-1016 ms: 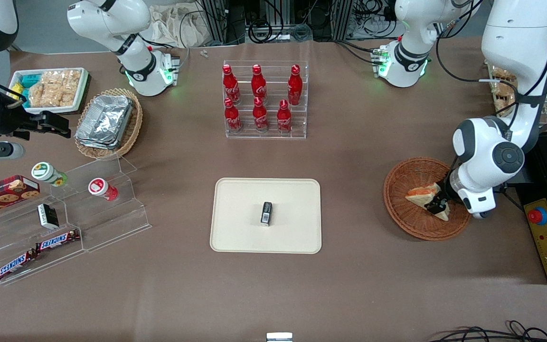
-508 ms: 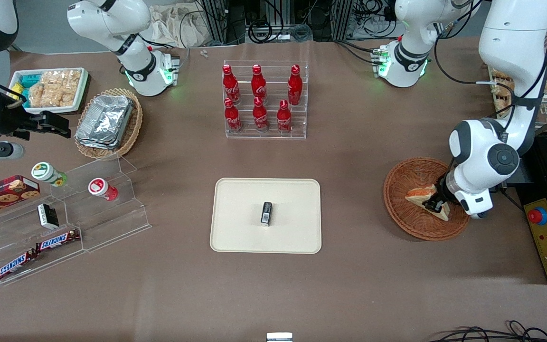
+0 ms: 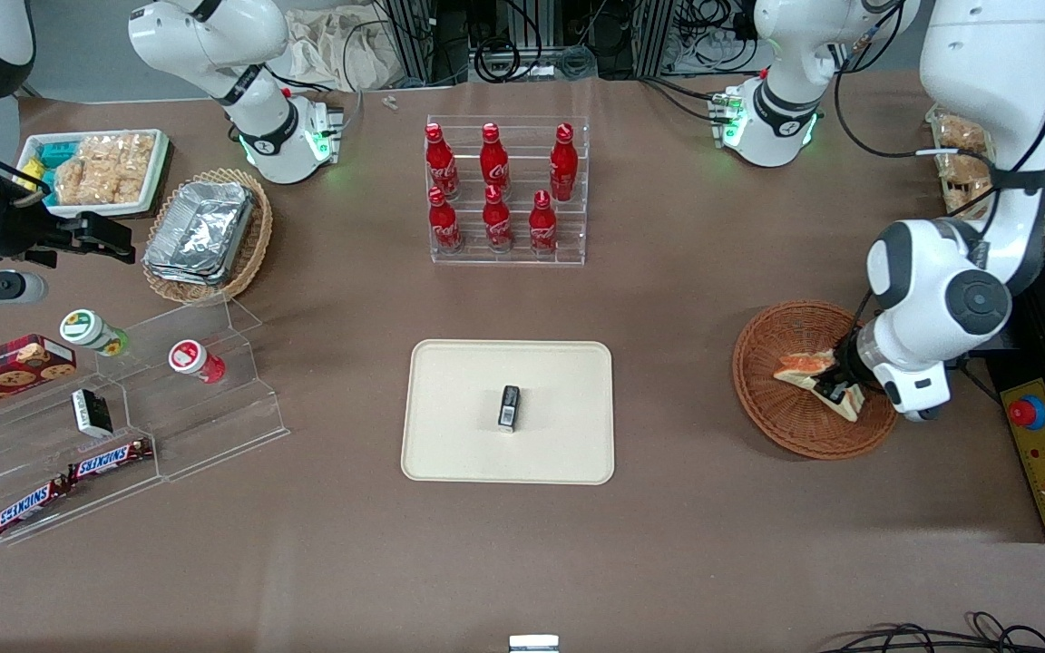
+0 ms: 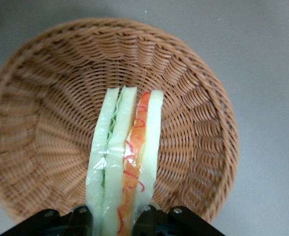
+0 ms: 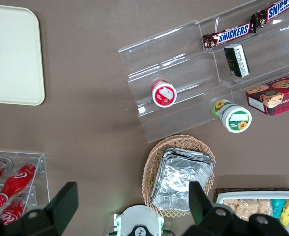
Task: Place sandwich from basket to tray
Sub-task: 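Lower the left gripper and close it on the sandwich, then lift the sandwich out of the basket with the left gripper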
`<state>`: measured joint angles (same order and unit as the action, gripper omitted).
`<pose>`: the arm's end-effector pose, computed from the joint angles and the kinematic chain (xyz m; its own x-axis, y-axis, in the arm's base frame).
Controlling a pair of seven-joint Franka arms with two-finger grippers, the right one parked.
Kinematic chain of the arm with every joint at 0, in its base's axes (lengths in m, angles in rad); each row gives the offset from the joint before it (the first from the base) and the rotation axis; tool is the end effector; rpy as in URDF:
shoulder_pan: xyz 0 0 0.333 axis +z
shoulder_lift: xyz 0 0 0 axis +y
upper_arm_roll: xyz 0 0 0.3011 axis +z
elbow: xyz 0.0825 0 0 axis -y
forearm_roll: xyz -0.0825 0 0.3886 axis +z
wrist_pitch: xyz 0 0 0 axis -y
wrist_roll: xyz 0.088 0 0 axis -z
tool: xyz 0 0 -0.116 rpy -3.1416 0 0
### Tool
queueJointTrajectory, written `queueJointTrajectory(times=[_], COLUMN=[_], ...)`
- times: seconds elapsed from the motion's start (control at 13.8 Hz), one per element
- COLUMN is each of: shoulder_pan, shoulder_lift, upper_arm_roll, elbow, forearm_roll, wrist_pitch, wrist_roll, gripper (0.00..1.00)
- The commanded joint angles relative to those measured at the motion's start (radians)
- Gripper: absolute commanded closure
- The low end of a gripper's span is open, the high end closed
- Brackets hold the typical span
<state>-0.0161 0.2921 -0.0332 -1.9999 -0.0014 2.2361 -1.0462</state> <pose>0.5927 -0.0289 0.2823 0.5402 0.8407 -0.0371 0.8397 -0.5414 -0.0429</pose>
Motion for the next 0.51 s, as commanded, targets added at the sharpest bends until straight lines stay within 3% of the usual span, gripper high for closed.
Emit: queueJointTrajectory(times=[0.0, 0.22, 0.44], shoulder_pan=[-0.002, -0.002, -0.014], shoulder_lift=[-0.014, -0.010, 0.010], upper_arm_roll=[-0.027, -0.094, -0.181], elbow=[0.180, 0.361, 0.492], forearm_roll=[0.004, 0.011, 0.033], wrist_pitch=[-0.243, -0.421, -0.483], wrist_roll=[0.067, 0.084, 0.146], gripper=[1.00, 1.00, 1.00])
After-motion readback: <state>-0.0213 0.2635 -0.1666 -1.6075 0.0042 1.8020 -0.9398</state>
